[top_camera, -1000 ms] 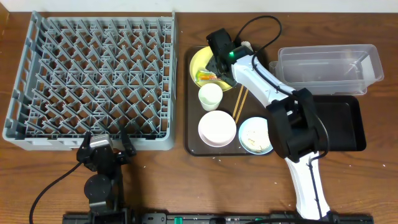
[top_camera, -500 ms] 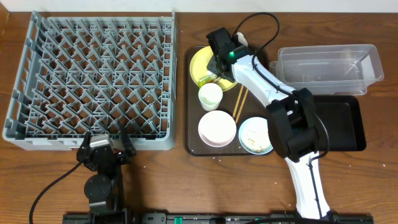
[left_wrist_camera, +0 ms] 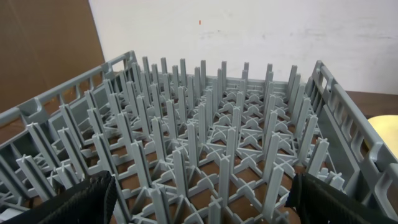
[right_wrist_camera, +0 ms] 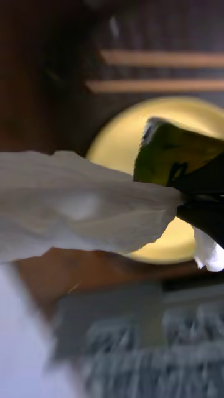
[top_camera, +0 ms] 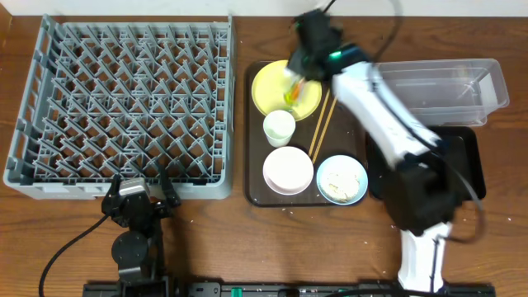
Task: Sort waste into correct bins and load items into the dishwasher
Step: 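Carry the wrapper and tissue right and drop them into the clear bin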
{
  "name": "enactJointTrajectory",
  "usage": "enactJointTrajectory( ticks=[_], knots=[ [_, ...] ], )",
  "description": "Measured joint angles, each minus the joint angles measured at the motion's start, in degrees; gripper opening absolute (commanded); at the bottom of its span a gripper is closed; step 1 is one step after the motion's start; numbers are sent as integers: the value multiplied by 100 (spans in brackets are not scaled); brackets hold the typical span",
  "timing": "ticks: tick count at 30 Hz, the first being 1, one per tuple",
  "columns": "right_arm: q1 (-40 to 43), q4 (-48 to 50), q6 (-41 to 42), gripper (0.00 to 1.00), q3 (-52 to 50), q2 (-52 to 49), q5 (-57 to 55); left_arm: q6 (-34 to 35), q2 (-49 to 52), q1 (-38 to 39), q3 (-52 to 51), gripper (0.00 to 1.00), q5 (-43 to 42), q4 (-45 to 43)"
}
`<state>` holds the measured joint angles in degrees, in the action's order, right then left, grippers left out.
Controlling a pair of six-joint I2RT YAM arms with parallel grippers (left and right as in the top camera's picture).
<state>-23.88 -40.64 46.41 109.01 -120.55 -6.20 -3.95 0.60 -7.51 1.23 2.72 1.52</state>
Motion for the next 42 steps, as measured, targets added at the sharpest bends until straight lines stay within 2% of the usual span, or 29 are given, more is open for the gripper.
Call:
enactJointTrajectory(
  ticks=[7,14,23,31,38,39,40,42],
  knots=[
    [951,-837,330,2,103,918,-28,0,0,0,0,92,0,0],
    [1919,-2026,1602,2,87,730,-258,0,0,0,0,92,0,2],
    [2586,-1978,2339,2,85,219,-396,0,0,0,0,92,0,2],
    [2962,-2083,2428,1,79,186,-529,0,0,0,0,92,0,0],
    [2977,-2170,2459,2,79,186,-935,0,0,0,0,92,0,2],
    [2977,-2170,2457,3,79,186,-975,0,0,0,-2,92,0,0],
    [2977,-2170,2457,8,79,186,-1023,0,0,0,-2,92,0,0],
    [2977,-2168,2455,27,79,186,-1106,0,0,0,0,92,0,0]
  ],
)
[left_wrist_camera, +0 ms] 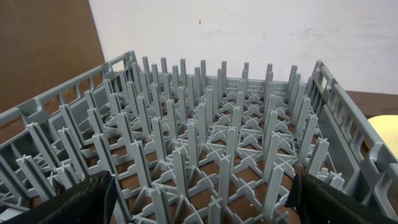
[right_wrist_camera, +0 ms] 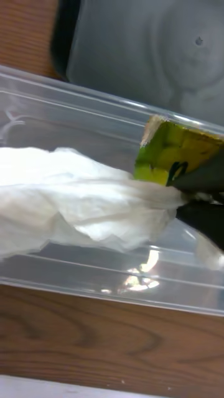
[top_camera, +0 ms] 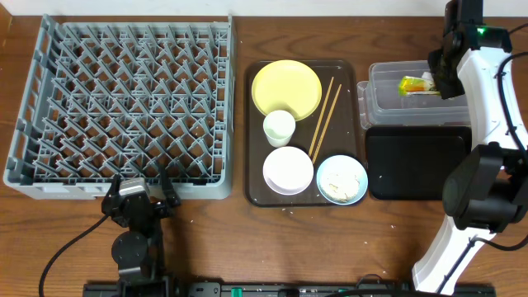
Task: Sort waste into correct bins and load items into the dishwasher
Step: 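Carry the wrapper and tissue right and drop them into the clear bin, then move the right gripper to the blue bowl and grasp its rim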
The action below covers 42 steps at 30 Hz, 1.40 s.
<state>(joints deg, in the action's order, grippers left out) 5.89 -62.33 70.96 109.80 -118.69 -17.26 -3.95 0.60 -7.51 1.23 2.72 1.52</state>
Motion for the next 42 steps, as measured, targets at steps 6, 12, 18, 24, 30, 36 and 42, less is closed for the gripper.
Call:
enactJointTrajectory(
  ticks=[6,12,18,24,30,36,42],
  knots=[
    [0,-2,-190,48,0,0,-173,0,0,0,0,92,0,0],
    [0,341,-809,51,-2,0,-153,0,0,0,0,92,0,0],
    [0,1019,-2977,73,-4,20,1311,0,0,0,-2,92,0,0],
    [-216,361,-4291,76,-4,264,2793,0,0,0,0,92,0,0],
    [-1078,-605,-4935,73,-2,487,3185,0,0,0,0,92,0,0],
    [-2092,-1534,-5278,65,-7,487,2953,0,0,0,0,92,0,0],
    [-2734,-1779,-5145,54,-111,487,2437,0,0,0,0,92,0,0]
  ],
)
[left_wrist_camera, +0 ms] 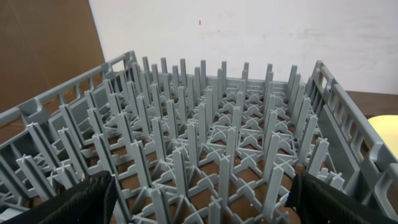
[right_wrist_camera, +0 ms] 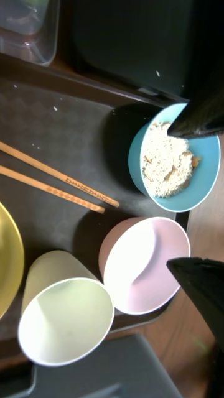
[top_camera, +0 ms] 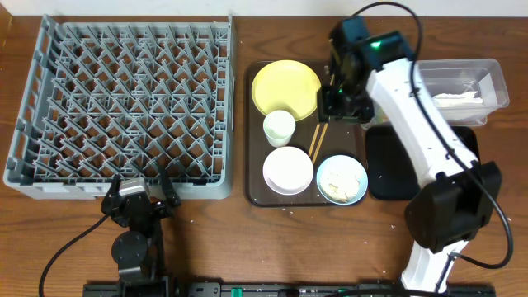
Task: Sort waste into correct bins and load items into the dishwasher
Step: 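Move the right gripper to the blue bowl and grasp its rim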
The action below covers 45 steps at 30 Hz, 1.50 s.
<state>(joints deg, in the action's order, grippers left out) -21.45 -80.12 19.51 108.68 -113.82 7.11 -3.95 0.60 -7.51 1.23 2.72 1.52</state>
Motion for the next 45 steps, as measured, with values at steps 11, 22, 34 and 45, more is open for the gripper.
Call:
enactJointTrajectory(
  ticks=[11,22,34,45],
  knots=[
    [-210,555,927,44,-1248,0,-289,0,0,0,0,92,0,0],
    [-280,1043,2540,43,-2192,0,-308,0,0,0,0,92,0,0],
    [-352,1119,2929,37,-2304,0,-308,0,0,0,0,92,0,0],
    [-658,1331,2970,24,-2409,0,-354,0,0,0,0,92,0,0]
  ],
)
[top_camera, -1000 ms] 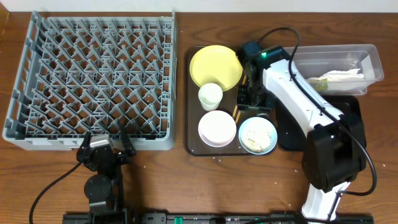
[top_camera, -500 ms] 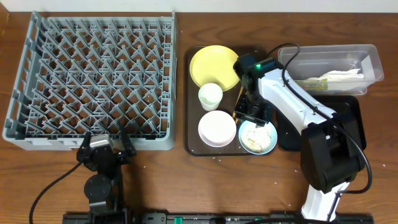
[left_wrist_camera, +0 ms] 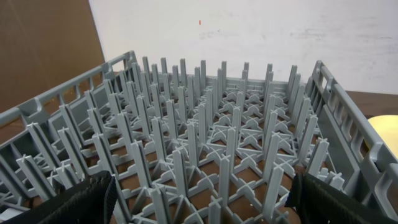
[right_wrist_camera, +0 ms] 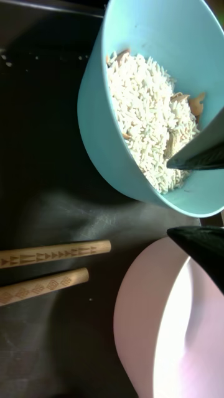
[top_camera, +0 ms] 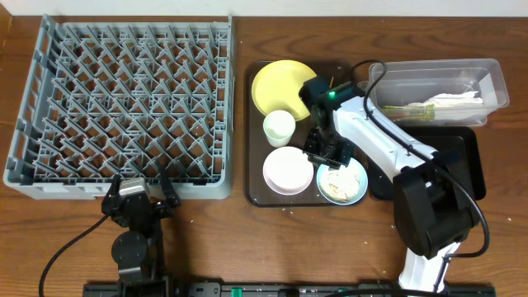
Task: Sort waste into correct bins and load items into the dishwasher
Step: 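Move the right gripper to the blue bowl and grasp its rim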
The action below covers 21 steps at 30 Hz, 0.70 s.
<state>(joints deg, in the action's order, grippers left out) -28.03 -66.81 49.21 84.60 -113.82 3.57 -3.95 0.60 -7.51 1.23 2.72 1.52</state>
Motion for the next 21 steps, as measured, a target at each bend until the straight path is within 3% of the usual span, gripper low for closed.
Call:
enactJointTrajectory(
  ticks=[9,17,21],
  knots=[
    [-68,92,0,21,-131,0,-109,0,0,0,0,92,0,0],
    [-96,258,4,1,-400,0,-98,0,0,0,0,92,0,0],
    [-120,214,-4,1,-404,0,-79,0,0,0,0,92,0,0]
  ],
)
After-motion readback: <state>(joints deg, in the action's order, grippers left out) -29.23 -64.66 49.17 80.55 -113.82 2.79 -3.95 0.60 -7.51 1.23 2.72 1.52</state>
